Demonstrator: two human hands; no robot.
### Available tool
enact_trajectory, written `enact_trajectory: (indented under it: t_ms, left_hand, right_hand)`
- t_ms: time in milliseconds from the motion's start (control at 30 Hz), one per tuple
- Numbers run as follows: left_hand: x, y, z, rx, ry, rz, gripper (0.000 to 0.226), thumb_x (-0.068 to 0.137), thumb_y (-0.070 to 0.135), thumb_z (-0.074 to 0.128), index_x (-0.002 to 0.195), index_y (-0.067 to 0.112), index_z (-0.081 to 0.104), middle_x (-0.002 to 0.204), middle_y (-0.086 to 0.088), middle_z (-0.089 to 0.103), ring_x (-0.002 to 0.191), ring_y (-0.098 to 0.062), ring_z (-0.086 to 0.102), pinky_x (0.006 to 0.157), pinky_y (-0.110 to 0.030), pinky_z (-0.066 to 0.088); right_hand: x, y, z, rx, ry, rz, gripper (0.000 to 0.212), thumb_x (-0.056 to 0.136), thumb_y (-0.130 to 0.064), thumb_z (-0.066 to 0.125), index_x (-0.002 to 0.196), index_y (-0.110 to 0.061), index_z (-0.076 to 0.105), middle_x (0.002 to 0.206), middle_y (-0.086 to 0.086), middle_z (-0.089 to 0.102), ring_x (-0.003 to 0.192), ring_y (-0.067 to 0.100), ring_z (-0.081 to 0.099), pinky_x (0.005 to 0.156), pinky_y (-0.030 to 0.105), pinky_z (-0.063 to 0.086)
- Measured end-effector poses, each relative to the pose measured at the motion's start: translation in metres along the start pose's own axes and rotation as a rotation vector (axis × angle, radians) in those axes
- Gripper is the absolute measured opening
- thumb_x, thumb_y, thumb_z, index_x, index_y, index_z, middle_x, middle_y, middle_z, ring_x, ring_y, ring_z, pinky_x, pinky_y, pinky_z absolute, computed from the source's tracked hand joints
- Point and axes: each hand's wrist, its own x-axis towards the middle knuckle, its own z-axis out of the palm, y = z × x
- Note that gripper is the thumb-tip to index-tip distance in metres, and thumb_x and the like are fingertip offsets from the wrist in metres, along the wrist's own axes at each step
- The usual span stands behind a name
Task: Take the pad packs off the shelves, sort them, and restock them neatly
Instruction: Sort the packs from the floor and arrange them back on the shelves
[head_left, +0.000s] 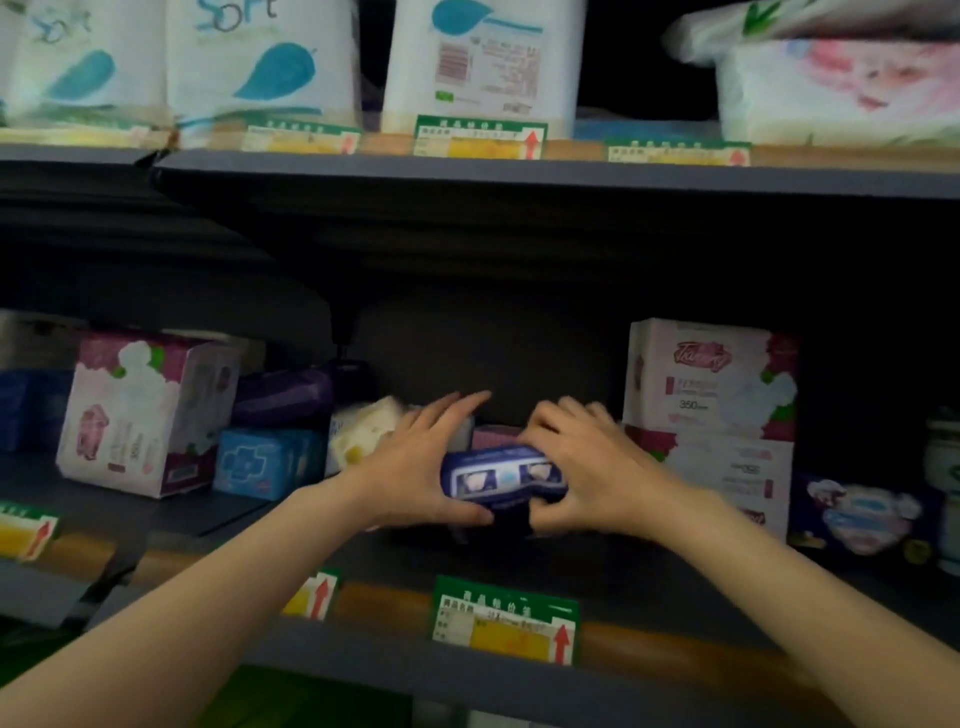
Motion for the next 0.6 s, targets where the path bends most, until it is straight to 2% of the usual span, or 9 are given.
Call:
enact_trajectory:
  t_ms: [100,167,267,300,367,433,500,533,600]
  left_hand:
    - [-0.010,0.004,-0.010,-0.184,-0.230,-0.098,0.092,0.071,0.042,0.078,0.143,0.032,0.021,0.130,0.003,0.048,0.111,-0.013,0.052,0.095,-0.024,0.042]
    - [-0.015,-0.002,-0.016,-0.069,-0.245,-0.138,0.075,0.073,0.038,0.075,0.135,0.029,0.034,0.116,0.003,0.057,0.099,-0.014,0.057,0.088,-0.026,0.046]
    - [-0.025,-0.017,-0.028,0.245,-0.281,-0.093,0.053,0.073,0.040,0.072,0.118,0.034,0.046,0.105,0.009,0.060,0.092,-0.012,0.056,0.082,-0.026,0.040]
    - [-0.028,-0.024,-0.032,0.242,-0.312,-0.098,0.049,0.072,0.042,0.072,0.113,0.036,0.046,0.105,0.010,0.060,0.092,-0.010,0.056,0.081,-0.025,0.040]
    - [-0.040,-0.031,-0.041,0.086,-0.354,-0.136,0.044,0.073,0.047,0.073,0.108,0.040,0.047,0.105,0.017,0.057,0.094,-0.005,0.056,0.080,-0.020,0.043]
    - [-0.050,-0.034,-0.049,0.029,-0.209,-0.144,0.039,0.077,0.058,0.064,0.109,0.036,0.055,0.103,0.022,0.056,0.096,-0.001,0.055,0.081,-0.019,0.043]
    - [-0.050,-0.042,-0.055,0.231,0.103,-0.136,0.052,0.077,0.068,0.048,0.113,0.032,0.059,0.118,0.013,0.057,0.117,-0.011,0.050,0.099,-0.031,0.036]
    - [-0.051,-0.047,-0.058,0.316,0.167,-0.176,0.054,0.079,0.066,0.047,0.120,0.033,0.056,0.131,0.009,0.050,0.129,-0.017,0.039,0.107,-0.036,0.026]
    - [-0.055,-0.063,-0.064,0.327,0.056,-0.404,0.060,0.082,0.058,0.056,0.135,0.037,0.039,0.149,0.000,0.030,0.139,-0.030,0.022,0.114,-0.046,0.017]
  right_hand:
    - [-0.003,-0.012,0.000,0.166,0.007,-0.121,0.051,0.075,-0.042,0.069,0.116,-0.017,0.055,0.108,-0.002,0.044,0.098,0.010,0.038,0.082,0.024,0.036]
    - [0.002,-0.015,0.003,0.332,0.007,-0.074,0.042,0.080,-0.042,0.069,0.113,-0.017,0.059,0.105,-0.003,0.048,0.096,0.009,0.043,0.081,0.023,0.038]
    - [0.018,-0.015,0.007,0.693,0.045,0.151,0.029,0.090,-0.037,0.058,0.104,-0.013,0.066,0.101,0.001,0.059,0.093,0.012,0.055,0.081,0.026,0.045]
    - [0.023,-0.015,0.011,0.711,0.012,0.211,0.031,0.091,-0.038,0.055,0.108,-0.014,0.065,0.104,0.001,0.059,0.097,0.013,0.056,0.082,0.024,0.045]
    - [0.031,-0.016,0.022,0.793,-0.189,0.271,0.040,0.088,-0.044,0.057,0.120,-0.021,0.057,0.117,-0.003,0.056,0.108,0.010,0.054,0.087,0.020,0.043]
    - [0.037,-0.026,0.030,0.898,-0.404,0.288,0.055,0.083,-0.050,0.061,0.131,-0.026,0.047,0.124,-0.008,0.049,0.118,0.009,0.048,0.096,0.023,0.041]
    - [0.045,-0.039,0.033,0.885,-0.527,0.254,0.066,0.081,-0.052,0.062,0.138,-0.027,0.039,0.133,-0.007,0.044,0.124,0.012,0.044,0.102,0.025,0.037]
    - [0.048,-0.045,0.032,0.856,-0.576,0.221,0.068,0.083,-0.052,0.061,0.140,-0.026,0.036,0.137,-0.005,0.042,0.125,0.012,0.043,0.102,0.024,0.035]
    - [0.057,-0.054,0.028,0.782,-0.653,0.148,0.069,0.084,-0.052,0.059,0.143,-0.025,0.032,0.142,-0.005,0.039,0.123,0.012,0.042,0.102,0.024,0.035]
